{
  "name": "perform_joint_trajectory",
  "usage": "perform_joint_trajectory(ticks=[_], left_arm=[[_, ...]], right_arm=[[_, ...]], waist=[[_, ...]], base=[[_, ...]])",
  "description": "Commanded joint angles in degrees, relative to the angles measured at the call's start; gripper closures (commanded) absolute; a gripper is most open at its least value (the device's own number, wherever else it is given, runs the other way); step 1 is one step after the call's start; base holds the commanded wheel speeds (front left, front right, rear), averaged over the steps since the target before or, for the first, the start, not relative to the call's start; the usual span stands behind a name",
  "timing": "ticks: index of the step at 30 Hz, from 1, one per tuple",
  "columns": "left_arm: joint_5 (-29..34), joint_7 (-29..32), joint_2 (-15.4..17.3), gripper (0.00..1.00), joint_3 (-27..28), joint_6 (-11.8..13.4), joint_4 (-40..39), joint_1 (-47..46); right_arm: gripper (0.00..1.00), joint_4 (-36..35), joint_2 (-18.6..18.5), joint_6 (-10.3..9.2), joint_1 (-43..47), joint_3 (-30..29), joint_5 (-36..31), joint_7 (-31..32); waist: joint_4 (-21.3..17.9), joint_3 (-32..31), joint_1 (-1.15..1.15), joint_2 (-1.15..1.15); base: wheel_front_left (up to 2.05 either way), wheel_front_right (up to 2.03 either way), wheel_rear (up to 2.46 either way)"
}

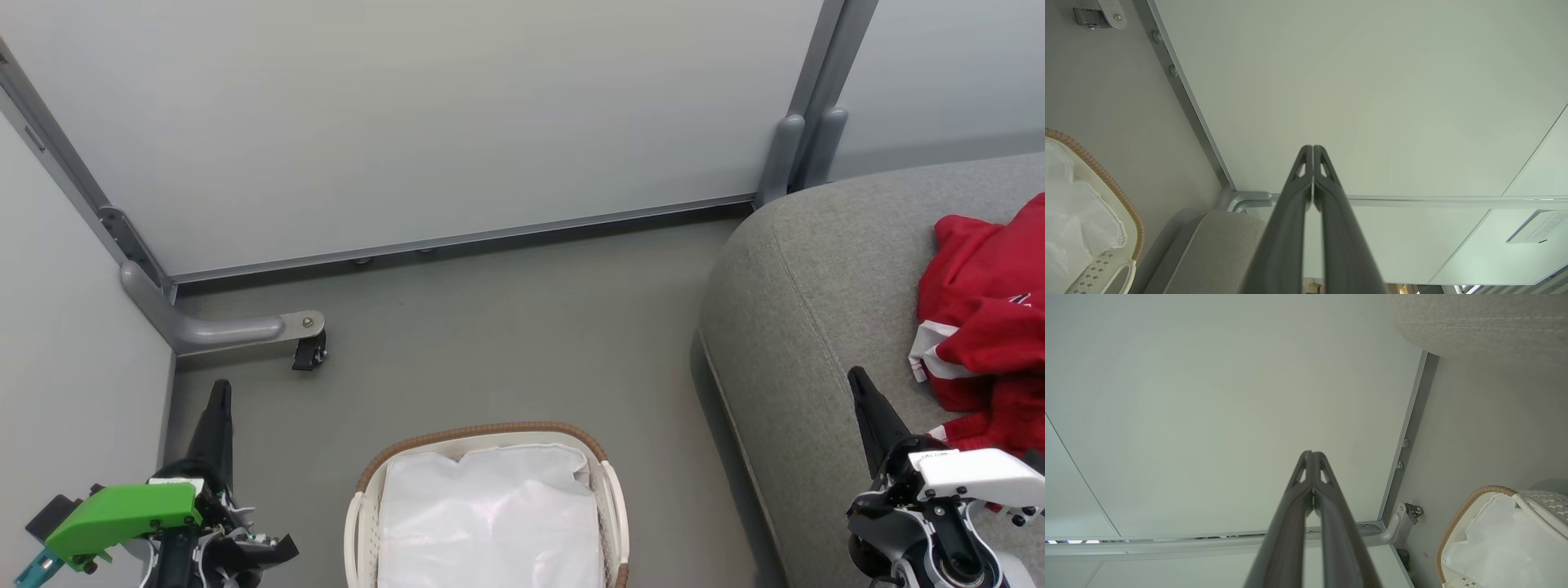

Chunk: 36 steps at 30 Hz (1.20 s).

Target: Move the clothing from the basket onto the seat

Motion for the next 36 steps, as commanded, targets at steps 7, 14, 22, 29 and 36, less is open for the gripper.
perform_joint_trajectory(ticks=[7, 14, 22, 29, 36], left_arm=[[-0.2, 0.2, 0.4, 1.00, 0.1, -0.3, -0.1, -0.5], [-0.2, 0.2, 0.4, 1.00, 0.1, -0.3, -0.1, -0.5], [-0.2, 0.2, 0.4, 1.00, 0.1, -0.3, -0.1, -0.5], [-0.2, 0.2, 0.4, 1.00, 0.1, -0.3, -0.1, -0.5], [-0.2, 0.2, 0.4, 1.00, 0.1, -0.3, -0.1, -0.5]], right_arm=[[1.00, -0.2, -0.3, 0.00, -0.5, -0.1, 0.2, 0.1], [1.00, -0.2, -0.3, 0.00, -0.5, -0.1, 0.2, 0.1], [1.00, -0.2, -0.3, 0.00, -0.5, -0.1, 0.2, 0.1], [1.00, -0.2, -0.3, 0.00, -0.5, -0.1, 0.2, 0.1], [1.00, -0.2, -0.3, 0.00, -0.5, -0.1, 0.2, 0.1]], waist=[[0.0, 0.0, 0.00, 0.00], [0.0, 0.0, 0.00, 0.00], [0.0, 0.0, 0.00, 0.00], [0.0, 0.0, 0.00, 0.00], [0.0, 0.0, 0.00, 0.00]], base=[[0.00, 0.00, 0.00], [0.00, 0.00, 0.00], [0.00, 0.00, 0.00], [0.00, 0.00, 0.00], [0.00, 0.00, 0.00]])
